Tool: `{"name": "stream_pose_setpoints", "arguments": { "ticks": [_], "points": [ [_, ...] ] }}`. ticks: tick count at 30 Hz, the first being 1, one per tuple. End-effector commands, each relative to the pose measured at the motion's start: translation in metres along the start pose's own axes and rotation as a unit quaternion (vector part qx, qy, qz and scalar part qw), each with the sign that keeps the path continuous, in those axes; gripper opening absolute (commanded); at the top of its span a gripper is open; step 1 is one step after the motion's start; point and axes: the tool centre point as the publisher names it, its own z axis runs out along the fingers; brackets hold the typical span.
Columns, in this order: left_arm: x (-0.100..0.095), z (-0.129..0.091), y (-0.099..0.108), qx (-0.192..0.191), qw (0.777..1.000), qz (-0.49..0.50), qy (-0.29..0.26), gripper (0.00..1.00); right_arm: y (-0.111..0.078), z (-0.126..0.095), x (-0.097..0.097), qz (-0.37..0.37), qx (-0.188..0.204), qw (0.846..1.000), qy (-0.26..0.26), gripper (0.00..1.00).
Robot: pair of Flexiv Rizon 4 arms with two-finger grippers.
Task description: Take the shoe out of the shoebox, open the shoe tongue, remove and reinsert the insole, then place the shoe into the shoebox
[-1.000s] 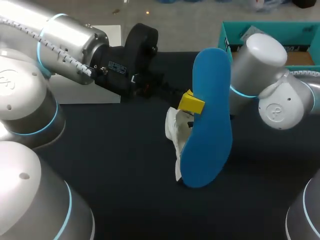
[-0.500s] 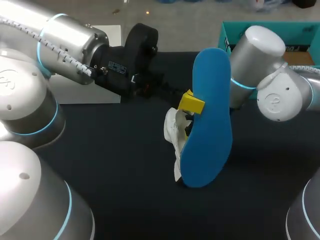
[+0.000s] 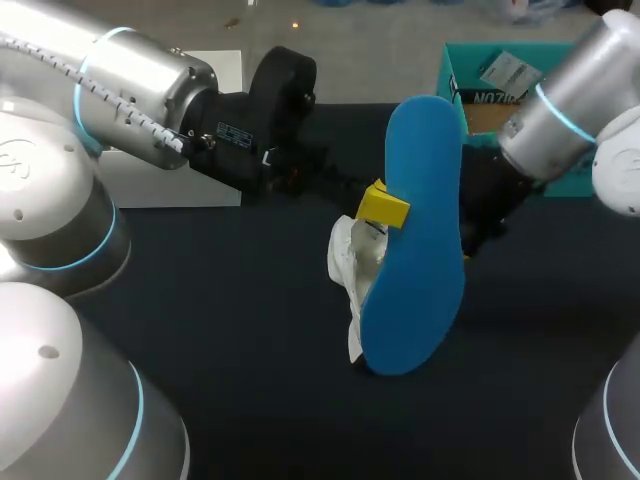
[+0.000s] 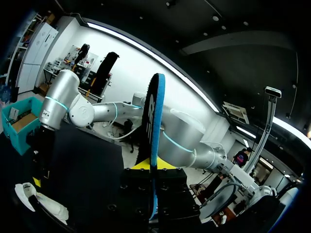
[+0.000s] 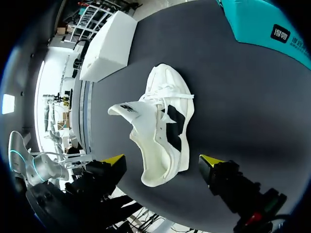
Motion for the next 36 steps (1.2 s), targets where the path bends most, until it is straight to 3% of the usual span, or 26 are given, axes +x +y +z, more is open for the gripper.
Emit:
{"name": "stream_pose_setpoints", "arguments": {
  "ticks": [1,16,21,28,33,36],
  "points": [
    [0.000,0.001,0.001,0.001,1.000,0.000,0.000,0.00,-0.001,-0.054,-0.007,0.012,0.010,1.000,0.023,1.00],
    [0.000,0.001,0.001,0.001,1.000,0.000,0.000,0.00,-0.001,-0.054,-0.007,0.012,0.010,1.000,0.023,1.00],
    [0.000,0.001,0.001,0.001,1.000,0.000,0.000,0.00,-0.004,-0.089,-0.010,0.034,-0.022,0.982,0.183,1.00],
    [0.000,0.001,0.001,0.001,1.000,0.000,0.000,0.00,-0.011,-0.135,0.005,0.021,-0.071,0.957,0.280,1.00],
    [0.000,0.001,0.001,0.001,1.000,0.000,0.000,0.00,-0.013,-0.154,0.015,0.015,-0.073,0.940,0.332,1.00],
    [0.000,0.001,0.001,0.001,1.000,0.000,0.000,0.00,-0.012,-0.160,0.019,0.017,-0.077,0.942,0.327,1.00]
  ]
}}
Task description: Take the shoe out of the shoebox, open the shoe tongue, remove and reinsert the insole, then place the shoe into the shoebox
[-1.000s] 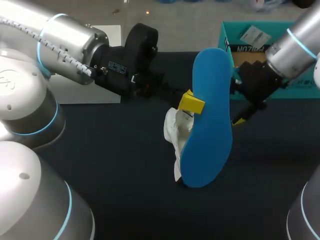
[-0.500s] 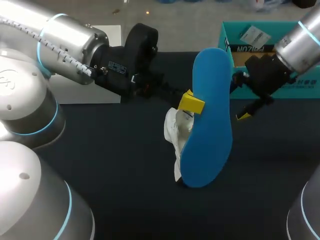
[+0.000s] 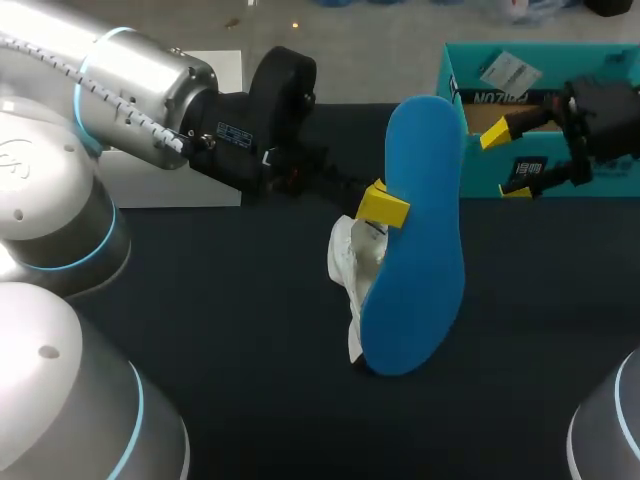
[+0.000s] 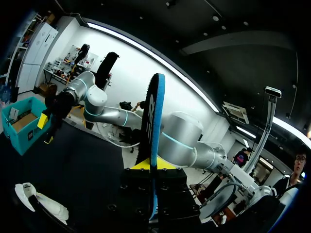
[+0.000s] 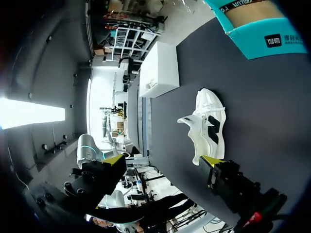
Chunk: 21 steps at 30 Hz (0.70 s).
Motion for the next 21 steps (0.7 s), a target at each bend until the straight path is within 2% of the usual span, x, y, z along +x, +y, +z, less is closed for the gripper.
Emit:
{"name": "stream_pose_setpoints", "arguments": {
  "ticks": [1,6,10,14,18,21],
  "points": [
    [0.000,0.001,0.001,0.001,1.000,0.000,0.000,0.00,-0.011,-0.003,-0.002,-0.005,-0.037,0.997,0.063,1.00],
    [0.000,0.001,0.001,0.001,1.000,0.000,0.000,0.00,-0.002,-0.009,0.002,0.005,-0.049,0.995,0.082,1.00],
    [0.000,0.001,0.001,0.001,1.000,0.000,0.000,0.00,0.005,-0.010,0.012,0.020,-0.092,0.993,0.071,1.00],
    [0.000,0.001,0.001,0.001,1.000,0.000,0.000,0.00,0.013,-0.003,0.023,0.035,-0.110,0.988,0.099,1.00],
    [0.000,0.001,0.001,0.001,1.000,0.000,0.000,0.00,0.016,0.009,0.033,0.039,-0.113,0.984,0.133,1.00],
    [0.000,0.001,0.001,0.001,1.000,0.000,0.000,0.00,0.014,0.019,0.040,0.034,-0.103,0.985,0.134,1.00]
  ]
}}
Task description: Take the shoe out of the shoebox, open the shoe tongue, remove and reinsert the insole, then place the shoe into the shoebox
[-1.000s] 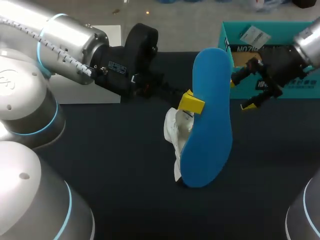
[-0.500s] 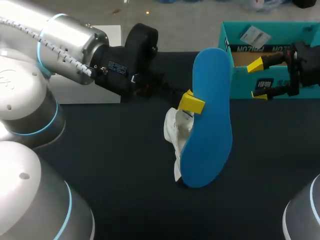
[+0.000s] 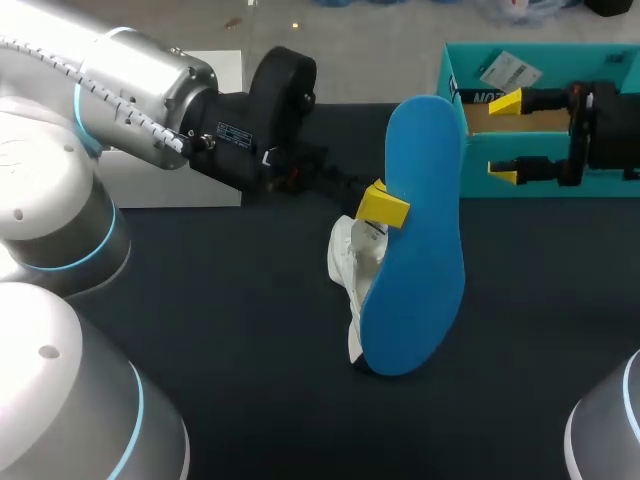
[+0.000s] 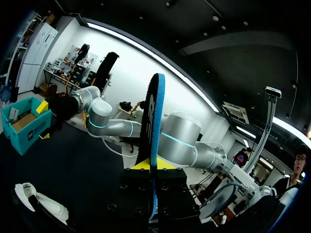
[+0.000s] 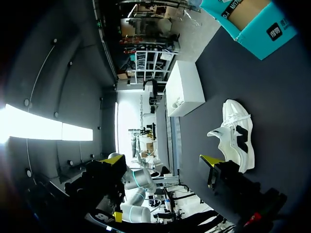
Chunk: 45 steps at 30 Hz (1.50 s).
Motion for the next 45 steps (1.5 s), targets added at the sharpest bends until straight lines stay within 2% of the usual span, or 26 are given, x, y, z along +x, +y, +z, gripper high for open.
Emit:
{"name": "stream_pose_setpoints", "arguments": {
  "ticks": [1,6,10,17,27,29,31,33,34,35,36,38,45],
  "points": [
    [0.000,0.001,0.001,0.001,1.000,0.000,0.000,0.00,-0.005,0.020,-0.001,-0.007,0.002,1.000,0.007,1.00],
    [0.000,0.001,0.001,0.001,1.000,0.000,0.000,0.00,-0.008,0.035,-0.001,-0.012,0.019,1.000,0.007,1.00],
    [0.000,0.001,0.001,0.001,1.000,0.000,0.000,0.00,-0.005,0.039,0.002,-0.025,0.021,0.999,0.035,1.00],
    [0.000,0.001,0.001,0.001,1.000,0.000,0.000,0.00,-0.011,0.050,0.004,-0.049,0.036,0.998,0.023,1.00],
    [0.000,0.001,0.001,0.001,1.000,0.000,0.000,0.00,-0.011,0.051,0.004,-0.054,0.037,0.998,0.019,1.00],
    [-0.007,0.000,0.005,-0.021,0.998,0.058,-0.023,0.00,-0.011,0.051,0.004,-0.054,0.037,0.998,0.019,1.00],
    [-0.019,-0.004,0.009,-0.057,0.985,0.140,-0.083,0.00,-0.011,0.051,0.004,-0.054,0.037,0.998,0.019,1.00],
    [-0.032,-0.010,0.012,-0.106,0.954,0.250,-0.126,0.00,-0.011,0.051,0.004,-0.054,0.037,0.998,0.019,1.00],
    [-0.037,-0.013,0.013,-0.115,0.943,0.279,-0.140,0.00,-0.011,0.051,0.004,-0.054,0.037,0.998,0.019,1.00],
    [-0.042,-0.016,0.012,-0.117,0.926,0.320,-0.160,0.00,-0.011,0.051,0.004,-0.054,0.037,0.998,0.019,1.00],
    [-0.048,-0.020,0.012,-0.158,0.894,0.378,-0.181,0.00,-0.011,0.051,0.004,-0.054,0.037,0.998,0.019,1.00],
    [-0.056,-0.026,0.013,-0.188,0.857,0.438,-0.194,0.00,-0.011,0.051,0.004,-0.054,0.037,0.998,0.019,1.00],
    [-0.056,-0.026,0.013,-0.188,0.857,0.438,-0.194,0.00,-0.011,0.051,0.004,-0.054,0.037,0.998,0.019,1.00]
  ]
}}
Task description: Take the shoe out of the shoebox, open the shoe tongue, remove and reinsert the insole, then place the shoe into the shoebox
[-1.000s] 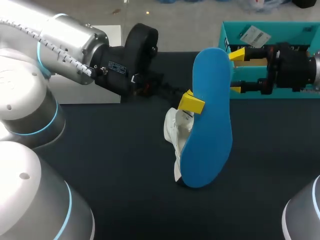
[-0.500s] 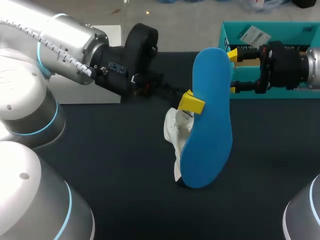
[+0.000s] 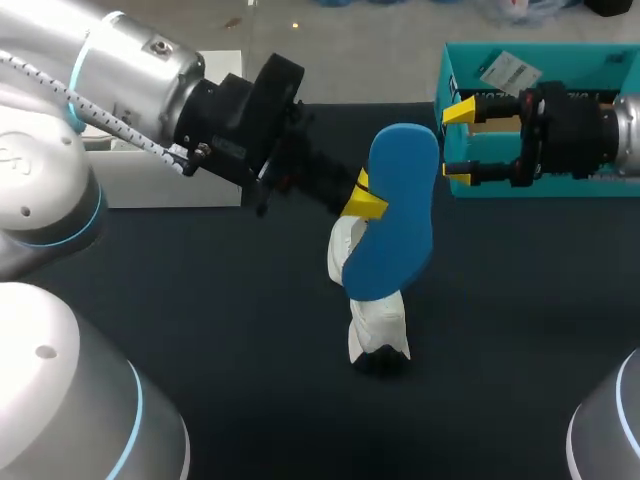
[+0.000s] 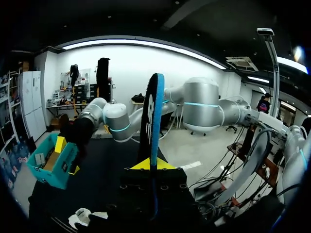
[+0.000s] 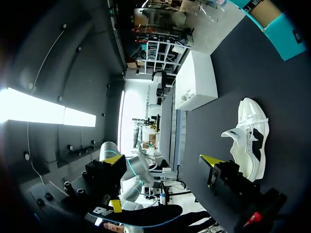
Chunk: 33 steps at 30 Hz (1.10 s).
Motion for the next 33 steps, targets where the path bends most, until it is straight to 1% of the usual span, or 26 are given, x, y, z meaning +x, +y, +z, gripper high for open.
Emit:
{"name": "stream_pose_setpoints", "arguments": {
  "ticks": [1,8,9,10,11,12,13,16,17,19,21,22,23,33],
  "points": [
    [0.004,-0.002,-0.007,-0.109,0.961,0.234,-0.096,0.00,0.001,0.002,-0.001,0.000,0.000,1.000,0.000,1.00],
    [0.004,-0.002,-0.007,-0.109,0.961,0.234,-0.096,0.00,0.001,0.002,-0.001,0.000,0.000,1.000,0.000,1.00],
    [-0.003,-0.001,-0.001,-0.104,0.952,0.265,-0.110,0.00,0.001,0.002,-0.001,0.000,0.000,1.000,0.000,1.00],
    [-0.012,0.001,0.004,-0.073,0.937,0.309,-0.142,0.00,0.001,0.002,-0.001,0.000,0.000,1.000,0.000,1.00],
    [-0.021,0.001,0.006,-0.045,0.933,0.314,-0.170,0.00,0.001,0.002,-0.001,0.000,0.000,1.000,0.000,1.00],
    [-0.027,0.000,0.008,-0.016,0.928,0.332,-0.171,0.00,0.001,0.002,-0.001,0.000,0.000,1.000,0.000,1.00],
    [-0.034,-0.001,0.014,-0.014,0.918,0.356,-0.175,0.00,0.001,0.002,-0.001,0.000,0.000,1.000,0.000,1.00],
    [-0.052,-0.003,0.020,0.004,0.905,0.391,-0.169,0.00,0.001,0.002,-0.001,0.000,0.000,1.000,0.000,1.00],
    [-0.057,-0.003,0.021,0.006,0.905,0.393,-0.163,0.00,0.001,0.002,-0.001,0.000,0.000,1.000,0.000,1.00],
    [-0.068,-0.004,0.023,0.005,0.891,0.429,-0.145,0.00,0.001,0.002,-0.001,0.000,0.000,1.000,0.000,1.00],
    [-0.081,-0.006,0.027,-0.011,0.874,0.470,-0.121,0.00,0.001,0.002,-0.001,0.000,0.000,1.000,0.000,1.00],
    [-0.087,-0.009,0.029,-0.023,0.870,0.481,-0.109,0.00,0.001,0.002,-0.001,0.000,0.000,1.000,0.000,1.00],
    [-0.092,-0.010,0.029,-0.031,0.858,0.502,-0.103,0.00,0.001,0.002,-0.001,0.000,0.000,1.000,0.000,1.00],
    [-0.092,-0.010,0.029,-0.031,0.858,0.502,-0.103,0.00,0.001,0.002,-0.001,0.000,0.000,1.000,0.000,1.00]
  ]
}}
